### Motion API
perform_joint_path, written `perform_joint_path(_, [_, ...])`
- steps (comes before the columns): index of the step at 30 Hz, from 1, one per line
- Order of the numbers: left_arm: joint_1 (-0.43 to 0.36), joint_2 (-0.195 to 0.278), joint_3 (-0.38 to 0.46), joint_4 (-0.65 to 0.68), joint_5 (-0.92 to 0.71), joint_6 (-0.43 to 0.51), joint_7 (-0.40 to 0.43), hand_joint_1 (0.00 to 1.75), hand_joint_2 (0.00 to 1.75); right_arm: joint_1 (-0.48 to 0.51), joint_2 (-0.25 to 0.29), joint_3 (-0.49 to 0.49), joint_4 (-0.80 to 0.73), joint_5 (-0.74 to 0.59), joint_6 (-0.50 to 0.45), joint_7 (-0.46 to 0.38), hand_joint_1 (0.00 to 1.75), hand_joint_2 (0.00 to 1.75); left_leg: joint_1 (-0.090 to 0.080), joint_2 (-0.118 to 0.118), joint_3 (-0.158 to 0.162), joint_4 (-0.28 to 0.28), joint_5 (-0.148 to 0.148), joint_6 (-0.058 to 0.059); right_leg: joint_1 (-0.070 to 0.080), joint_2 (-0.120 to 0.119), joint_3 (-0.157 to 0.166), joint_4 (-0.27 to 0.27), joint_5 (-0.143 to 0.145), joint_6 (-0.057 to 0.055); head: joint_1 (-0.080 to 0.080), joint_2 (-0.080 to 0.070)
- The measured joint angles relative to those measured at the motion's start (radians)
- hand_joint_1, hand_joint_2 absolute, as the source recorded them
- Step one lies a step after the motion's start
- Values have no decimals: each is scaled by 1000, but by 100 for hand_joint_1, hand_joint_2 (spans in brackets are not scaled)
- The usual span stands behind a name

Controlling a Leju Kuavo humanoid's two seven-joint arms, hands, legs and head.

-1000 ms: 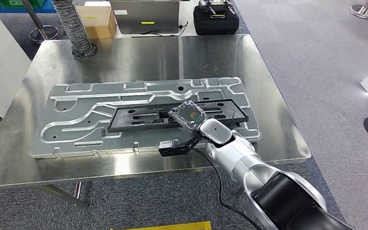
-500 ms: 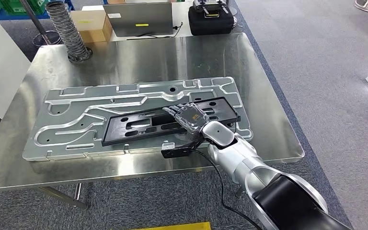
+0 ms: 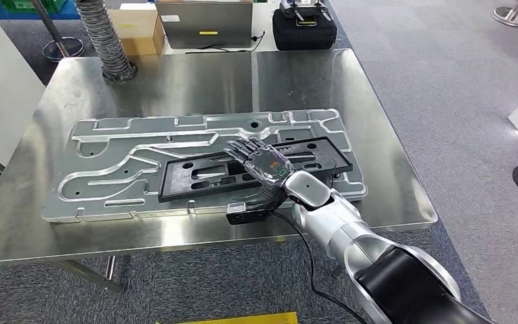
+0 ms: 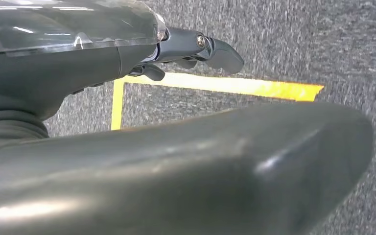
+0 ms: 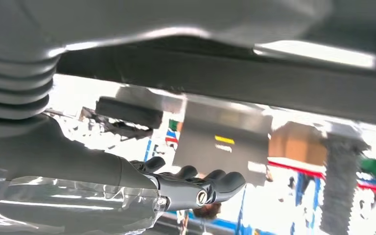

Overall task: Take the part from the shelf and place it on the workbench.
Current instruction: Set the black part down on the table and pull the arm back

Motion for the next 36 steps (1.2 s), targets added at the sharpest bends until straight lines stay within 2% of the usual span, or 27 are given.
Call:
perform_joint_path(1, [0, 0, 0, 0, 0, 2, 1, 0, 0, 3, 1, -7, -3, -18, -12, -24, 0, 0, 0, 0, 0, 0, 0, 0, -1, 0, -19, 40, -9, 1, 0, 0])
perform_joint_path(2, [0, 0, 0, 0, 1, 3, 2, 0, 0, 5, 2, -17, -9, -43, -23, -54, 0, 0, 0, -1, 0, 0, 0, 0, -1, 0, -20, 42, 2, 0, 0, 0])
perform_joint_path(3, [0, 0, 0, 0, 1, 3, 3, 0, 0, 7, 5, -30, -19, -75, -31, -90, 0, 0, -1, -1, 1, 0, 0, 0, -1, 0, -2, 2, 30, -3, 0, 0])
perform_joint_path(4, [0, -1, 0, 0, 1, 3, 5, 0, 0, 7, 8, -45, -34, -112, -37, -128, 0, 0, -1, -1, 2, 0, 0, -1, 1, 0, 33, -68, 68, -9, 0, 0])
perform_joint_path(6, [-2, -3, -1, 0, 2, 4, 8, 0, 0, 7, 16, -77, -74, -189, -40, -194, 0, 0, -3, -2, 2, 0, -1, -6, 8, 0, 97, -202, 118, -24, 0, 0])
perform_joint_path(7, [-2, -5, -1, 0, 2, 5, 10, 0, 0, 7, 19, -89, -94, -217, -39, -214, 0, 0, -3, -1, 1, 0, 0, -10, 12, 1, 112, -236, 126, -29, 0, 0])
perform_joint_path(9, [-2, -6, -1, 0, 3, 6, 11, 0, 0, 8, 24, -105, -125, -243, -35, -229, 0, 0, -3, -1, 1, -4, 2, -22, 16, 0, 114, -250, 126, -36, 0, 0])
perform_joint_path(11, [-2, -5, -1, 0, 3, 6, 12, 0, 0, 9, 27, -116, -148, -248, -33, -232, 0, 0, -3, -1, -1, 4, -8, -31, 10, -2, 122, -264, 133, -46, 0, 0])
perform_joint_path(13, [-2, -4, -1, 0, 3, 6, 12, 0, 0, 10, 33, -123, -164, -250, -31, -234, 0, 0, -4, 0, -32, 78, -54, -37, 3, -4, 129, -278, 140, -55, 0, 0])
perform_joint_path(15, [-1, -4, 0, 0, 3, 6, 13, 0, 0, 15, 37, -126, -171, -250, -31, -234, 0, 0, -4, 0, -93, 213, -117, -42, 5, -4, 130, -279, 141, -59, 0, 0])
perform_joint_path(16, [-1, -4, 0, 0, 3, 7, 13, 0, 0, 19, 38, -127, -172, -250, -31, -234, 0, 0, -3, 0, -117, 262, -132, -44, 6, -4, 130, -277, 140, -59, 0, 0])
perform_joint_path(17, [0, -3, 0, 0, 3, 7, 13, 0, 0, 24, 38, -128, -174, -250, -31, -234, 0, 0, -3, 0, -125, 277, -127, -46, 6, -4, 129, -275, 139, -59, 0, 0])
perform_joint_path(18, [1, -3, 0, 0, 3, 7, 13, 0, 0, 26, 38, -128, -177, -250, -31, -234, 0, 0, -2, 0, -112, 249, -103, -47, 6, -3, 129, -272, 137, -57, 0, 0])
perform_joint_path(20, [0, -2, 0, 0, 3, 7, 14, 0, 0, 28, 39, -129, -183, -251, -31, -234, 0, 0, 1, 2, -45, 114, -37, -47, 4, -2, 129, -261, 130, -51, 0, 0])
perform_joint_path(21, [-1, -2, 0, 0, 3, 7, 14, 0, 0, 28, 39, -130, -185, -251, -31, -234, 0, 0, 1, 2, -17, 55, -16, -44, 6, -1, 126, -254, 126, -46, 0, 0])
perform_joint_path(22, [-1, -2, 0, 0, 3, 7, 14, 0, 0, 28, 40, -130, -187, -251, -31, -234, 0, 0, 0, 2, 0, 19, -7, -39, 8, 0, 123, -248, 123, -42, 0, 0])
perform_joint_path(25, [0, -2, 0, 0, 3, 7, 14, 0, 0, 29, 41, -132, -191, -251, -31, -234, 0, 0, -2, -1, 2, 6, -5, -21, 10, 0, 117, -243, 122, -28, 0, 0])
perform_joint_path(27, [-1, -2, 0, 0, 3, 7, 14, 0, 0, 28, 41, -134, -194, -251, -31, -234, 0, 0, 0, -1, 2, 3, -1, -10, 7, 0, 103, -211, 98, -16, 0, 0])
perform_joint_path(28, [-1, -2, 0, 0, 3, 7, 14, 0, 0, 27, 41, -135, -195, -251, -31, -234, 0, 0, 2, 0, 1, 1, 0, -5, 4, 0, 82, -165, 70, -10, 0, 0])
perform_joint_path(30, [-1, -2, 0, 0, 3, 7, 14, 0, 0, 30, 40, -137, -195, -252, -31, -234, 0, 0, 1, 0, -2, 1, 1, -1, 1, -1, 19, -27, 4, -1, 0, 0])
perform_joint_path(31, [-1, -2, 0, 0, 3, 7, 14, 0, 0, 33, 40, -137, -195, -252, -31, -234, 0, 0, 1, 0, -2, 2, 1, -1, 0, -1, -9, 31, -16, 1, 0, 0])
perform_joint_path(32, [-1, -2, 0, 0, 3, 7, 14, 0, 0, 36, 40, -137, -195, -252, -31, -234, 0, 0, 1, 0, -3, 2, 1, -1, 0, -1, -21, 54, -15, 1, 0, 0])
perform_joint_path(33, [0, -2, 0, 0, 3, 7, 14, 0, 0, 37, 39, -137, -195, -252, -31, -234, 0, 0, 0, 0, -2, 2, 1, -1, 0, -1, -12, 36, 5, -2, 0, 0])
perform_joint_path(35, [-1, -3, -1, 0, 3, 7, 14, 0, 0, 34, 39, -137, -196, -252, -31, -234, 0, 0, -1, -1, 1, 2, 1, -2, 4, 0, 55, -102, 76, -15, 0, 0])
perform_joint_path(36, [-1, -5, -1, 0, 3, 7, 14, 0, 0, 32, 39, -138, -196, -252, -31, -234, 0, 0, -3, -2, 1, 2, 1, -4, 8, -1, 89, -172, 102, -23, 0, 0])
